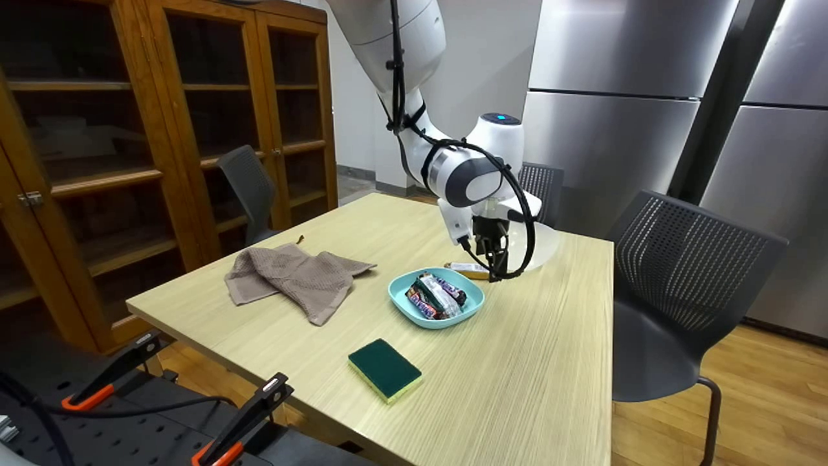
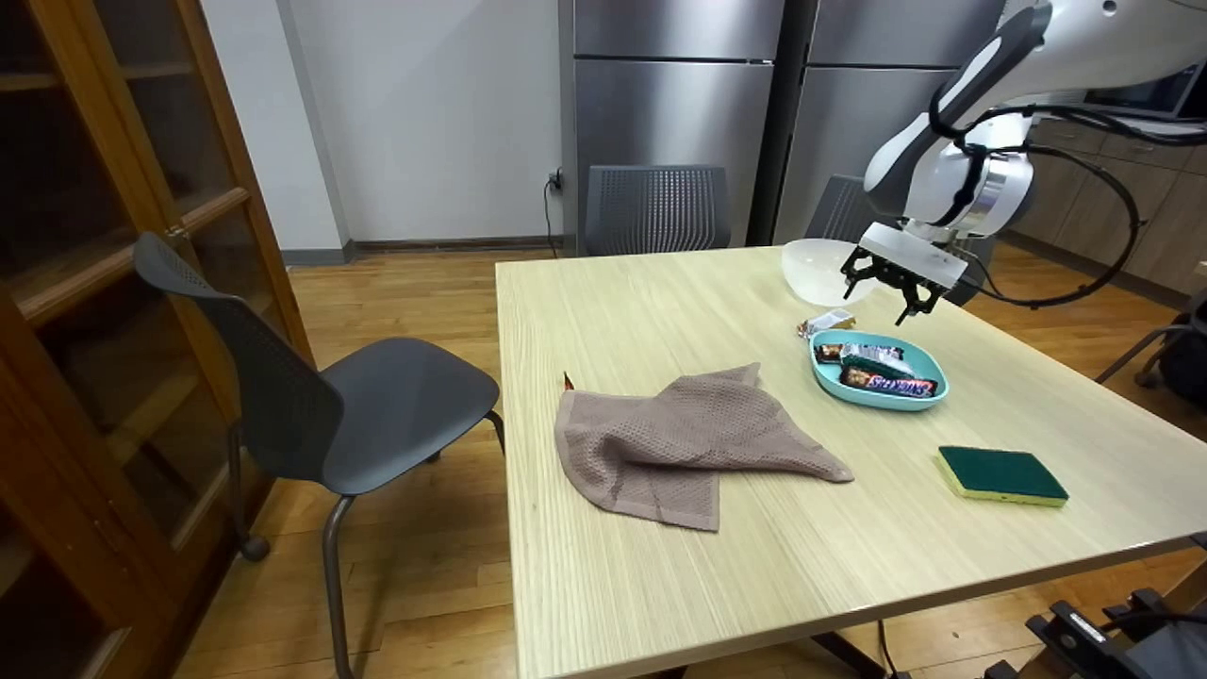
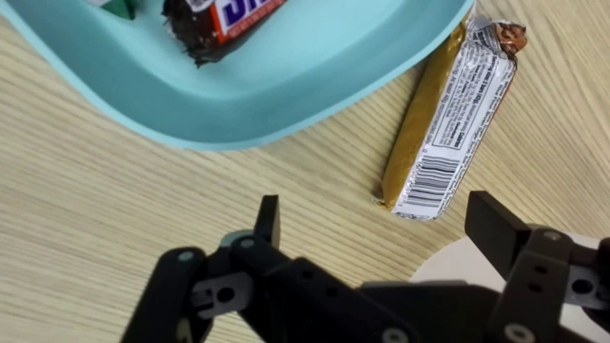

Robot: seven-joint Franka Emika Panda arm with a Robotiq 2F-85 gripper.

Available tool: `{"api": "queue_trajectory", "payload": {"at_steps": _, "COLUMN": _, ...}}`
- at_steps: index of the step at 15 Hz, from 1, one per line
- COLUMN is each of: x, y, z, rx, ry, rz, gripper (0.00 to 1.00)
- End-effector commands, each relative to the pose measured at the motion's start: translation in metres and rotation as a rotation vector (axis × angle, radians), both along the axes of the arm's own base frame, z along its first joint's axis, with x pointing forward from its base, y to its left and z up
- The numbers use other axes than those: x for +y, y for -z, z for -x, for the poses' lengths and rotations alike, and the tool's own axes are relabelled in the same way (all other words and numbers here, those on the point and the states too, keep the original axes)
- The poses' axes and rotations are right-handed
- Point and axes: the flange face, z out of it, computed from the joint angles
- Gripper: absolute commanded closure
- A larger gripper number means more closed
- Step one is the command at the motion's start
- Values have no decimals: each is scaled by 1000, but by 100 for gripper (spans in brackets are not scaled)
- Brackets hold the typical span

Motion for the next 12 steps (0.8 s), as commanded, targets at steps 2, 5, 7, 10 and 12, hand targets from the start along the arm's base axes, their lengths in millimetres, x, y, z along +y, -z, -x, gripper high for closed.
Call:
{"api": "queue_trajectory", "payload": {"at_steps": 2, "x": -1, "y": 1, "z": -1, "rx": 2, "ry": -3, "rz": 0, "gripper": 0}}
{"api": "queue_trajectory", "payload": {"at_steps": 5, "x": 0, "y": 1, "z": -1, "rx": 2, "ry": -4, "rz": 1, "gripper": 0}}
{"api": "queue_trajectory", "payload": {"at_steps": 7, "x": 2, "y": 1, "z": -3, "rx": -2, "ry": 4, "rz": -1, "gripper": 0}}
{"api": "queue_trajectory", "payload": {"at_steps": 10, "x": 14, "y": 2, "z": -18, "rx": 25, "ry": -5, "rz": 0, "gripper": 0}}
{"api": "queue_trajectory", "payload": {"at_steps": 12, "x": 24, "y": -2, "z": -27, "rx": 34, "ry": -27, "rz": 2, "gripper": 0}}
